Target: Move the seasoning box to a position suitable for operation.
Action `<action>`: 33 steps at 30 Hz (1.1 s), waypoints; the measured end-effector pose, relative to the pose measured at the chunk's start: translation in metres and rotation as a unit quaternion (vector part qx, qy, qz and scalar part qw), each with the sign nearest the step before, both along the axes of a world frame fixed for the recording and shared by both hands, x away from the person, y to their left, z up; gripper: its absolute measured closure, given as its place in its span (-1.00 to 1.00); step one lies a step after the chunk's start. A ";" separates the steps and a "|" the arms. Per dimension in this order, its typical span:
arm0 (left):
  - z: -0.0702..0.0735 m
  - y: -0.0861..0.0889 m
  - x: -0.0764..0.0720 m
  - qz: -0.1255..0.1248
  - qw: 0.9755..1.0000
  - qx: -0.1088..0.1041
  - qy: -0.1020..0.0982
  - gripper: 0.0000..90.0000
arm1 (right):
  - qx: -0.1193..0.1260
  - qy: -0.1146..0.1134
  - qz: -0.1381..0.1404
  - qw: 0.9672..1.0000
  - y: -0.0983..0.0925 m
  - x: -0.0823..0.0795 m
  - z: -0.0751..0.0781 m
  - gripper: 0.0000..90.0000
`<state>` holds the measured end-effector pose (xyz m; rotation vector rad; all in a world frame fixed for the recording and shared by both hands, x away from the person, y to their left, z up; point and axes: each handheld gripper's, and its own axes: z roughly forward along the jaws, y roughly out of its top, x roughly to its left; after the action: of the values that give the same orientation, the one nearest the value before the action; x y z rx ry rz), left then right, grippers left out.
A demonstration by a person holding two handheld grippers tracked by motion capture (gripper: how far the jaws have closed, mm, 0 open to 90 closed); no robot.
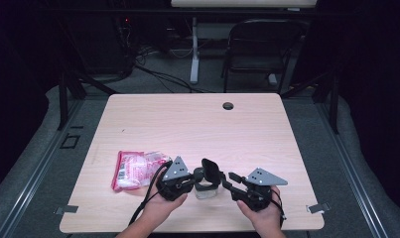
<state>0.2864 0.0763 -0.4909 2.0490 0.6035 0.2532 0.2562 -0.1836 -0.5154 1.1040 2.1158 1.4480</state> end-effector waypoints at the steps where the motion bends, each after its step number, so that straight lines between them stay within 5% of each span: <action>1: 0.001 0.000 0.000 -0.002 1.000 0.002 -0.001 0.98 | 0.003 0.000 0.002 1.000 0.000 -0.001 0.000 0.35; 9: 0.011 -0.007 0.003 -0.007 1.000 0.005 0.002 0.97 | -0.032 -0.006 0.017 0.999 0.014 -0.009 -0.001 0.22; 20: 0.016 -0.009 0.001 -0.007 1.000 0.001 -0.007 0.97 | -0.050 -0.029 -0.018 0.998 0.035 -0.003 -0.006 0.27; 33: -0.015 0.004 0.002 0.013 1.000 0.021 0.015 0.96 | -0.049 -0.030 -0.017 0.998 0.030 -0.003 -0.005 0.41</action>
<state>0.2883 0.0805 -0.5055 2.0898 0.6493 0.2521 0.2531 -0.1532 -0.5205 1.0420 2.0927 1.3298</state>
